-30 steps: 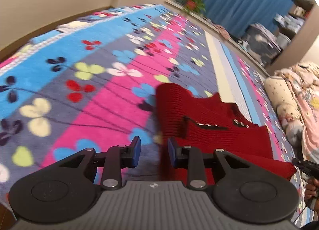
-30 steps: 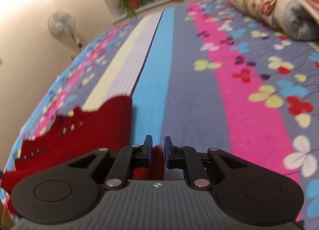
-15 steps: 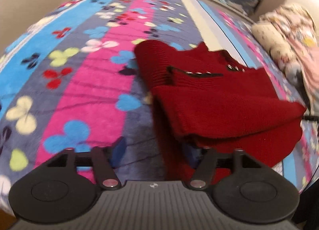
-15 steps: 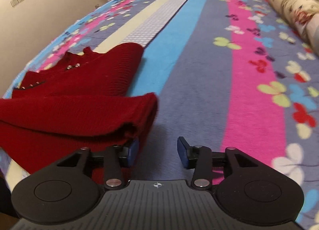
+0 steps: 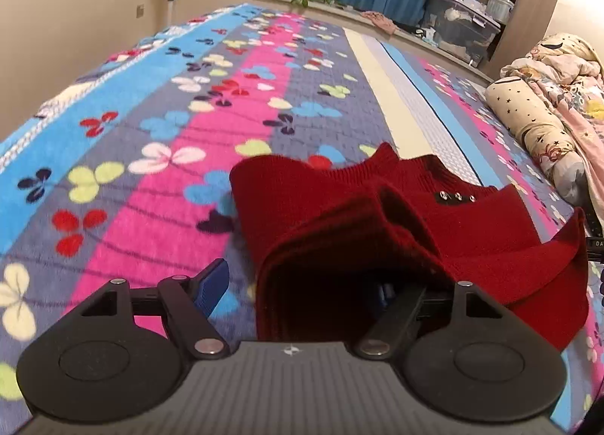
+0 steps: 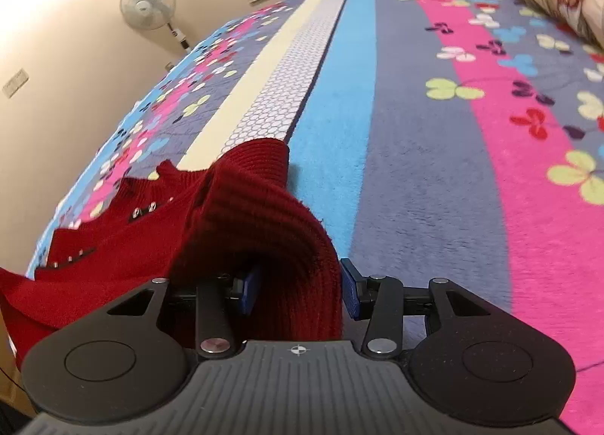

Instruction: Fold small clothes

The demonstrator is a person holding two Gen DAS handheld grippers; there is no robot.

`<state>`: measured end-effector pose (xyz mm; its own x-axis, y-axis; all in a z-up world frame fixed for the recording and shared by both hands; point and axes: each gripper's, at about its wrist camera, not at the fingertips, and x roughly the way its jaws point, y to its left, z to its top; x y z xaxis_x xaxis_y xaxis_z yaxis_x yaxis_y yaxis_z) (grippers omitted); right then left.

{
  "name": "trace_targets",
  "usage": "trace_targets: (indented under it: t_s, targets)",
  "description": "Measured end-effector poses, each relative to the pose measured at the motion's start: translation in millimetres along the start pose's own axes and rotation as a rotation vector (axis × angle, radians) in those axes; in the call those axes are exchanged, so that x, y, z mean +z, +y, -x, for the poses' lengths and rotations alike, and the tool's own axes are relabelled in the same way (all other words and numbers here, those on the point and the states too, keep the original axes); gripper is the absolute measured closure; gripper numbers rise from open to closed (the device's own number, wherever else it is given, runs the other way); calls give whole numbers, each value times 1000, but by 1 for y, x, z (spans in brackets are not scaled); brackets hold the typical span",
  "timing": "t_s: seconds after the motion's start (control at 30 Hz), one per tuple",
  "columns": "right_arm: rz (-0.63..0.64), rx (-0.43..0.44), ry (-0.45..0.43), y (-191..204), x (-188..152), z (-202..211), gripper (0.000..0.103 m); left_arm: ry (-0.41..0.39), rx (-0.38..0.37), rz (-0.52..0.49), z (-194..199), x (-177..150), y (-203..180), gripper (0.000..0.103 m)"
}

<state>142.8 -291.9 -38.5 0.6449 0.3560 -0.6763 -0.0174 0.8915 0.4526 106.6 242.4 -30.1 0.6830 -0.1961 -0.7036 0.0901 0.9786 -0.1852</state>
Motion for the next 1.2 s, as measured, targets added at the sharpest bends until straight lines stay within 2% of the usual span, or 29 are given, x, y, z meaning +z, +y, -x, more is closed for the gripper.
trace_targets:
  t_s: [0.07, 0.13, 0.2, 0.23, 0.27, 0.33, 0.4, 0.47, 0.53, 0.57, 0.63, 0.7, 0.73, 0.77, 0.8, 0.87, 0.97, 1.07, 1.1, 1.13, 1.2]
  targets:
    - [-20, 2, 11, -2, 1, -8, 56, 3, -26, -8, -3, 3, -1, 52]
    - [-32, 13, 20, -3, 2, -14, 58, 10, -12, -43, -7, 3, -5, 79]
    - [-32, 37, 25, -4, 3, -17, 75, -13, -13, -79, -4, 5, -8, 85]
    - [-29, 46, 27, -4, 4, -18, 92, -29, -17, -82, -1, 6, -7, 88]
    - [-29, 53, 23, -4, 6, -18, 92, -52, -18, -79, 3, 8, -6, 88]
    - [-14, 37, -54, 1, 11, -9, 93, -126, -1, -45, 14, 13, 0, 89]
    - [-30, 56, -204, 6, 20, 11, 93, -208, 16, 10, 25, 19, 6, 89]
    - [-40, 99, -361, 16, 26, 30, 93, -283, 83, 21, 32, 24, 6, 89]
    - [-15, 114, -460, 28, 30, 39, 93, -284, 135, 37, 27, 29, 8, 89]
    - [-20, 121, -474, 31, 34, 37, 93, -262, 145, 51, 21, 31, 10, 89]
    - [-42, 87, -426, 31, 41, 21, 93, -173, 167, 65, 2, 32, 14, 88]
    - [-72, -8, -266, 24, 44, -13, 93, -9, 202, 46, -28, 28, 14, 88]
    - [-90, -66, -155, 18, 42, -35, 93, 37, 215, 34, -37, 26, 13, 88]
    - [-113, -117, -73, 11, 38, -51, 93, 42, 219, 25, -40, 26, 12, 88]
    - [-139, -128, -39, 5, 34, -60, 93, 20, 216, 22, -38, 29, 11, 89]
    - [-124, -123, -69, 11, 39, -59, 93, -29, 206, 42, -31, 34, 11, 89]
    - [-43, -73, -190, 28, 50, -42, 93, -105, 223, 57, -23, 38, 10, 89]
    - [-27, -43, -262, 25, 53, -33, 93, -119, 268, 30, -26, 42, 1, 89]
    - [-22, -50, -260, 24, 53, -36, 93, -107, 271, 30, -27, 42, 0, 89]
    - [-24, -63, -239, 20, 54, -41, 92, -80, 266, 37, -31, 42, 1, 83]
    - [-48, -93, -145, 11, 51, -53, 85, -18, 279, 65, -36, 39, 6, 75]
